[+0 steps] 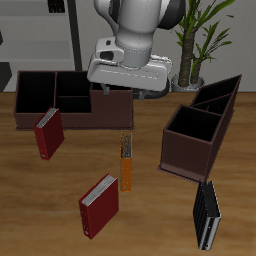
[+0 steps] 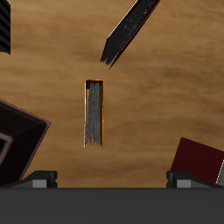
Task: Place the left red book into the back desk caddy's left compartment
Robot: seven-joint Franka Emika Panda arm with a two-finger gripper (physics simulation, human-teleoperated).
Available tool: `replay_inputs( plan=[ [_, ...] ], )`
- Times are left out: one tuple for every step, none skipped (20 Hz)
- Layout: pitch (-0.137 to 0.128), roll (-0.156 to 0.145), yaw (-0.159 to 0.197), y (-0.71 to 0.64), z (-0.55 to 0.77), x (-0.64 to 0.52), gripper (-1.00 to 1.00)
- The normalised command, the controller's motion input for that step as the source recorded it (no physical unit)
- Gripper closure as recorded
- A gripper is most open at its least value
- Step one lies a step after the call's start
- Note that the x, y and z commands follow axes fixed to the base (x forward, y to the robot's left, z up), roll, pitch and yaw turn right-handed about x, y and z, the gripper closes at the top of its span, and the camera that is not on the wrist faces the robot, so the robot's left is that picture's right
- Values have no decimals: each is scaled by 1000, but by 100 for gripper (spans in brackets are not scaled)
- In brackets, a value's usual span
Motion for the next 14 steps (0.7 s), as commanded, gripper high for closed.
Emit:
replay_inputs(
  plan=[
    [4, -8, -12, 11, 47, 208, -100],
    [-66, -93, 68, -138, 263, 618, -100],
    [-16, 40, -142, -91, 163, 345, -100],
    [-38, -17, 96, -101, 113, 353, -100],
    [-18, -7, 10, -48, 39, 199, -100],
    [-10, 57, 11, -76, 55, 369, -100],
    [1, 10, -46, -142, 69, 395, -100],
    [-20, 22, 9, -68, 71, 357, -100],
    [-22, 23, 29, -51, 91, 329, -100],
    [-43, 73, -112, -56, 85, 293, -100],
    [13, 18, 120, 9, 10, 355, -100],
    [-31, -27, -74, -33, 30, 466, -100],
    [0, 0, 0, 105, -27, 18, -100],
    [-1, 34, 41, -45, -36, 363, -100]
  ],
)
